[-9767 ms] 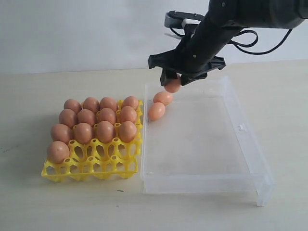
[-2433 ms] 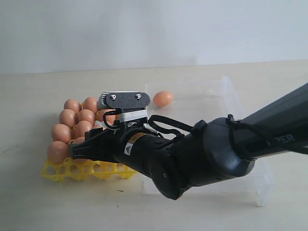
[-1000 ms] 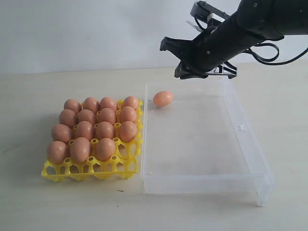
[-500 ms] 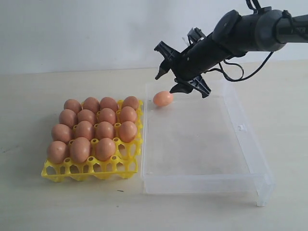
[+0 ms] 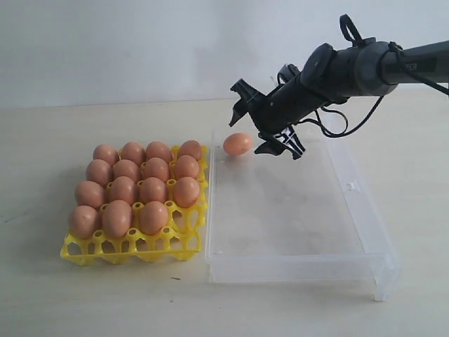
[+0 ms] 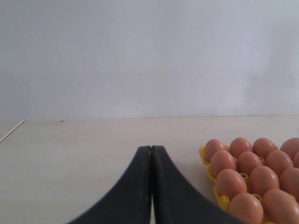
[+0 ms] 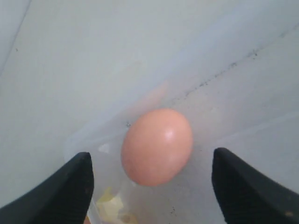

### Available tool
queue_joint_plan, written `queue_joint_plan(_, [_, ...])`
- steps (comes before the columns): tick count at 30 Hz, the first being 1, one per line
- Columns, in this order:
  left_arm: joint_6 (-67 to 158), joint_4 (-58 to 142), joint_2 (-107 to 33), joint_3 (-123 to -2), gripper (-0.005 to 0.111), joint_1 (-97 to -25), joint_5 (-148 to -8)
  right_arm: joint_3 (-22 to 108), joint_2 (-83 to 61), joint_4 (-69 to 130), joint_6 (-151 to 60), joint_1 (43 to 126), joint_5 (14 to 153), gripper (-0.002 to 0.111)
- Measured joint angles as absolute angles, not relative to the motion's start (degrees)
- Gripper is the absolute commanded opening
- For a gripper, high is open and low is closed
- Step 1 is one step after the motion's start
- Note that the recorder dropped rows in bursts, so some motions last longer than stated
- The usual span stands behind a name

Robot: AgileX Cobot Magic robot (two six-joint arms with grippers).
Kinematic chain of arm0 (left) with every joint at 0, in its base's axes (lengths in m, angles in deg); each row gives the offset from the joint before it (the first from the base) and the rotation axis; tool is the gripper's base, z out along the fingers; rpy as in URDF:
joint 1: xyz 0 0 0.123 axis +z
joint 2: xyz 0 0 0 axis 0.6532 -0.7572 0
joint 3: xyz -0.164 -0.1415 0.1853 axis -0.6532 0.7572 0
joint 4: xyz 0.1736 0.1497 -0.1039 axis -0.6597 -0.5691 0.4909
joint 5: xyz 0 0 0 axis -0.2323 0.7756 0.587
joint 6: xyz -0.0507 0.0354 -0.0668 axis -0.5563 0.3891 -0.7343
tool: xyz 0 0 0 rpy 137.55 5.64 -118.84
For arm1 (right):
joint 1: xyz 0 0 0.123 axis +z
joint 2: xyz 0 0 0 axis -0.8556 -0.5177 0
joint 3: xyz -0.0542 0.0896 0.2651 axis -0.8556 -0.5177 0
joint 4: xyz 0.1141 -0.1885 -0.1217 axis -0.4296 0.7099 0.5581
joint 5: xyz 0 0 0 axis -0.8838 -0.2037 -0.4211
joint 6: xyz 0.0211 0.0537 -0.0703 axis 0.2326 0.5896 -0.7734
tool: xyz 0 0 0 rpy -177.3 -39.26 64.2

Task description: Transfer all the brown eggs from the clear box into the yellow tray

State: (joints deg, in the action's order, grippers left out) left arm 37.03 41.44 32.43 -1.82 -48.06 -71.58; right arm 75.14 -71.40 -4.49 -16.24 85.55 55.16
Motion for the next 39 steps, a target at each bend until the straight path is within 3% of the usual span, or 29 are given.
queue_joint_plan(10, [37.0, 41.4, 32.4, -1.8, 0.0, -48.1, -71.6, 75.5, -74.1, -8.0, -15.9, 85.6, 57.4, 0.064])
queue_joint_plan(15, [37.0, 41.4, 32.4, -1.8, 0.0, -48.1, -71.6, 75.5, -74.3, -8.4, -15.9, 85.6, 58.9, 0.045])
queue_joint_plan(21, [37.0, 41.4, 32.4, -1.8, 0.0, -48.1, -71.6, 75.6, -74.3, -8.8, -16.0, 85.6, 59.4, 0.007])
queue_joint_plan(23, [37.0, 41.4, 32.4, -1.8, 0.0, -48.1, -71.6, 75.6, -74.3, -8.8, -16.7, 85.6, 59.4, 0.0])
queue_joint_plan(33, [37.0, 41.4, 32.4, -1.8, 0.0, -48.1, -71.6, 75.6, -72.4, -7.3, -17.4, 85.5, 58.6, 0.001])
queue_joint_plan(36, [37.0, 41.4, 32.4, -1.8, 0.0, -48.1, -71.6, 75.6, -72.4, -7.3, -17.5, 85.4, 57.8, 0.016])
queue_joint_plan(39, [37.0, 41.4, 32.4, -1.8, 0.0, -48.1, -71.6, 75.6, -72.4, -7.3, -17.5, 85.4, 57.7, 0.04])
